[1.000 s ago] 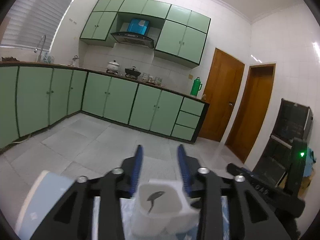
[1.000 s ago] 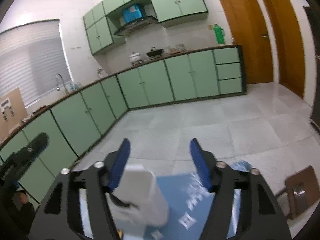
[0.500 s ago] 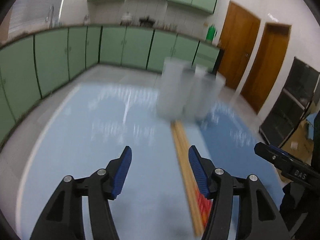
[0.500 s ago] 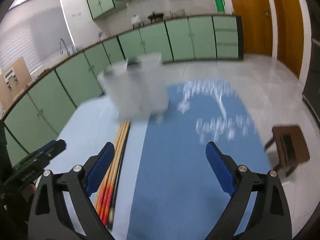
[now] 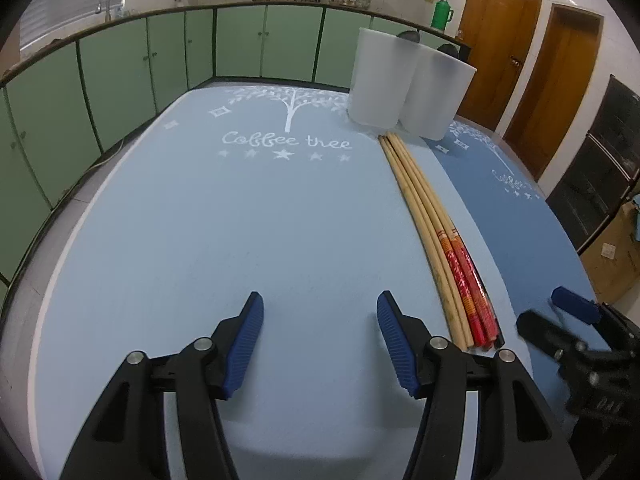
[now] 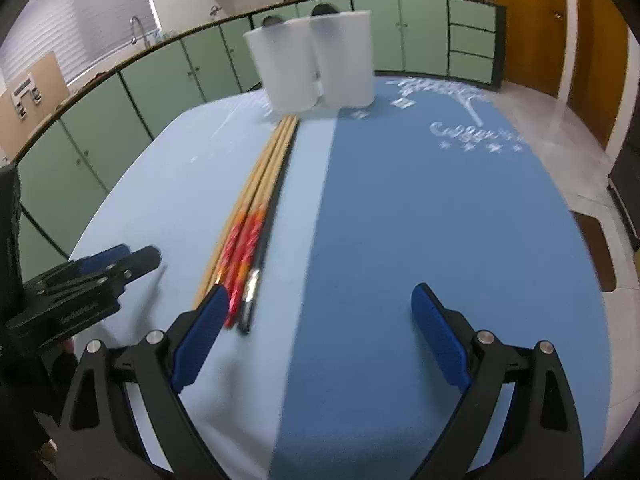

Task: Organize utensils
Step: 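Move both grippers back over the chopsticks on the mat, then grasp the black chopstick with the right gripper and pull it free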

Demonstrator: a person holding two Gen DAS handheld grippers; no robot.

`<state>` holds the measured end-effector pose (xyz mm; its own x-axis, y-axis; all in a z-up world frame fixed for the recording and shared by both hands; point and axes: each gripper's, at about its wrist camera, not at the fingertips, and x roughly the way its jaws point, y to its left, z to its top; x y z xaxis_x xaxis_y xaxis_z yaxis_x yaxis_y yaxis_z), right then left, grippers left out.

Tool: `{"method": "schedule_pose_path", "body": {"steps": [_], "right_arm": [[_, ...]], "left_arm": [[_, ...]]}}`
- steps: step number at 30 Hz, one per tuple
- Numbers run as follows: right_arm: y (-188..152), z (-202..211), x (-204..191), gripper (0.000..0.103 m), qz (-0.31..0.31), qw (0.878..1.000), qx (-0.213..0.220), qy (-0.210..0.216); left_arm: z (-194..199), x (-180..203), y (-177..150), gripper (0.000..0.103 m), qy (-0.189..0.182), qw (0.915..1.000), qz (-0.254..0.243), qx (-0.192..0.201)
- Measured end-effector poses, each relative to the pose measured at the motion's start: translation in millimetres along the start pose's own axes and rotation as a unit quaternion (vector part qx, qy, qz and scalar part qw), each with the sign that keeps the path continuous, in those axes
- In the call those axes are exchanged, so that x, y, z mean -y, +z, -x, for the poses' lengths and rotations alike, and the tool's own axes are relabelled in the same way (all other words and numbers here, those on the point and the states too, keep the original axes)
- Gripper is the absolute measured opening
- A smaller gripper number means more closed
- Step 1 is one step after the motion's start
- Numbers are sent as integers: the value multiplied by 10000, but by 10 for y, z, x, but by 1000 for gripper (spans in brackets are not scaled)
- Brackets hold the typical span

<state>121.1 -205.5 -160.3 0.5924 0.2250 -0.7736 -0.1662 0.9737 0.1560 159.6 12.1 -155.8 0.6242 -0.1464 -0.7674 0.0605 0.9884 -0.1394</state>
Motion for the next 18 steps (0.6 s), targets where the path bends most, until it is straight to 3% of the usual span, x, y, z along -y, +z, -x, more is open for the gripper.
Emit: {"method": "schedule_pose_path", "body": {"steps": [8, 14, 18], "right_arm": [[-62, -81, -142, 89, 409, 9981, -124, -444], [-75, -34, 42, 88, 195, 9965, -81, -803], [-112, 42, 85, 81, 112, 9983, 10, -575]], "left_arm": [[-1, 8, -19, 61, 26, 10000, -52, 45], [3, 28, -27, 64, 51, 9999, -103, 53], [2, 31, -26, 65, 55, 9999, -118, 59]]}}
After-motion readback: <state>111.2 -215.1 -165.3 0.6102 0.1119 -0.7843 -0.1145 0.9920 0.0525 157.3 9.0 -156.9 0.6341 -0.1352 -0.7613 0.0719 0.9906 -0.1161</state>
